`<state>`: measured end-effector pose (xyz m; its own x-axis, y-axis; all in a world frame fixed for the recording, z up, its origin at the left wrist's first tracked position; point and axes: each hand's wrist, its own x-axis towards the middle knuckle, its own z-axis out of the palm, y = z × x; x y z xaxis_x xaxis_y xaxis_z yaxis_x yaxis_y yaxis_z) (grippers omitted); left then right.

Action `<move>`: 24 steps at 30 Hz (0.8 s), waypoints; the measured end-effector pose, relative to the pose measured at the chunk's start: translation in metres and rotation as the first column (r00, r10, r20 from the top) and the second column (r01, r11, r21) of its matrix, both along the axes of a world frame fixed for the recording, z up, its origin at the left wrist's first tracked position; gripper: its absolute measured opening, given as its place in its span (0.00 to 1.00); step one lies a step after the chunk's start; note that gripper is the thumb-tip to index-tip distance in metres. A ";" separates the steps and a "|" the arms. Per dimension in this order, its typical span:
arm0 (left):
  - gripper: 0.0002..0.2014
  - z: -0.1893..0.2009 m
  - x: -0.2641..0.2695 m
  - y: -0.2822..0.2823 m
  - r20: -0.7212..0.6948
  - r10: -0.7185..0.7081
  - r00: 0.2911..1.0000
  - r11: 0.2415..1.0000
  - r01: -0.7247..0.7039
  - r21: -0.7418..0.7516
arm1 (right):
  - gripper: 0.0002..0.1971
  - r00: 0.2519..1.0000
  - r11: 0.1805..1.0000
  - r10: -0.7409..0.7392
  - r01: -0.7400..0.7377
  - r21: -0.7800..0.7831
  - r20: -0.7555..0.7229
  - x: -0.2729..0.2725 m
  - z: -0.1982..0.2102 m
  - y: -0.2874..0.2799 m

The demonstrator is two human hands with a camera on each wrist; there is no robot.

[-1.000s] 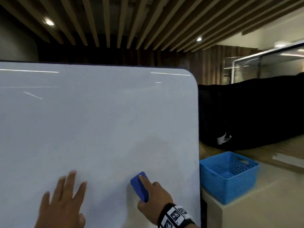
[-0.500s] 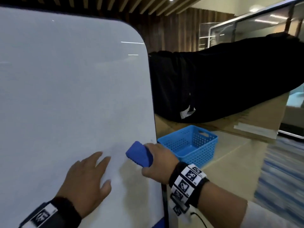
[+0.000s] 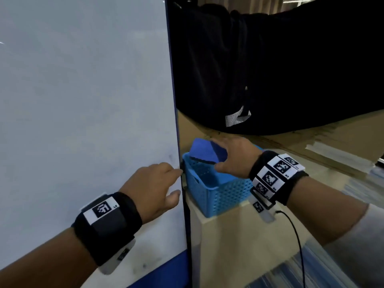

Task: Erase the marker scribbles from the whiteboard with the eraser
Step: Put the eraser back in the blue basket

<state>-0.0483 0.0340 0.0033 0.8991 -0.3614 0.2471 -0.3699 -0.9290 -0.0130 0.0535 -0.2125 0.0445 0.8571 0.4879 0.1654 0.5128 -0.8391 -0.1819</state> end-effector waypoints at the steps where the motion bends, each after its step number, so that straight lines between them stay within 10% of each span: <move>1: 0.30 -0.001 0.004 -0.001 -0.018 -0.005 1.000 1.000 0.005 0.001 | 0.40 1.000 1.000 0.001 -0.001 -0.009 -0.005 0.005 -0.001 -0.002; 24: 0.27 -0.016 0.051 -0.040 -0.235 -0.274 0.932 0.960 0.279 -0.014 | 0.31 0.999 0.873 -0.038 0.036 -0.487 0.005 0.055 0.013 0.009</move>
<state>0.0030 -0.0058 -0.0126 0.7944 -0.6065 0.0335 -0.6069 -0.7900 0.0871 0.1087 -0.2036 0.0574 0.8764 0.4735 -0.0884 0.4795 -0.8404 0.2524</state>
